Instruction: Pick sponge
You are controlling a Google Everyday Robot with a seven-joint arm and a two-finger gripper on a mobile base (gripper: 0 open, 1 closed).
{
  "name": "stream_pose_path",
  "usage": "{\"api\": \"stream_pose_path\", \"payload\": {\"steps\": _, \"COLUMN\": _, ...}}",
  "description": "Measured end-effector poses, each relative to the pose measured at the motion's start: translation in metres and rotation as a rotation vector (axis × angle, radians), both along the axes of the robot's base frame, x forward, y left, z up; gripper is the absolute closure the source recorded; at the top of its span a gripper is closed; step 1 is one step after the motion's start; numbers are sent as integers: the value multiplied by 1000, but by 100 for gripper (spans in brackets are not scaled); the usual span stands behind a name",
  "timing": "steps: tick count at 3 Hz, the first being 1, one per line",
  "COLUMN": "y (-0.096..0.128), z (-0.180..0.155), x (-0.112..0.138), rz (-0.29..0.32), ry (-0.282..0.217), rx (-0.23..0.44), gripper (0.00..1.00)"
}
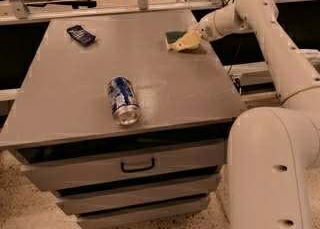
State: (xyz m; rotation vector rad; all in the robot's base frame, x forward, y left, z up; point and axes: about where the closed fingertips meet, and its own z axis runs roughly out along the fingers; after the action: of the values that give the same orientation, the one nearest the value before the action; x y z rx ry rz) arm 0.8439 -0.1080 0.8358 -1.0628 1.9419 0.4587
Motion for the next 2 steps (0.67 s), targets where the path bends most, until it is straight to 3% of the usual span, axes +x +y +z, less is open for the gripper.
{"api": "stream_pose_path", "payload": {"steps": 1, "y": 5, "z": 23, "x": -13, "rz": 40, "ry": -15, "rx": 53, "gripper": 72}}
{"api": "stream_pose_path", "payload": {"steps": 2, "y": 18, "z": 72, "x": -47, "rz": 120, "ry": -72, "rx": 144, "gripper": 95}}
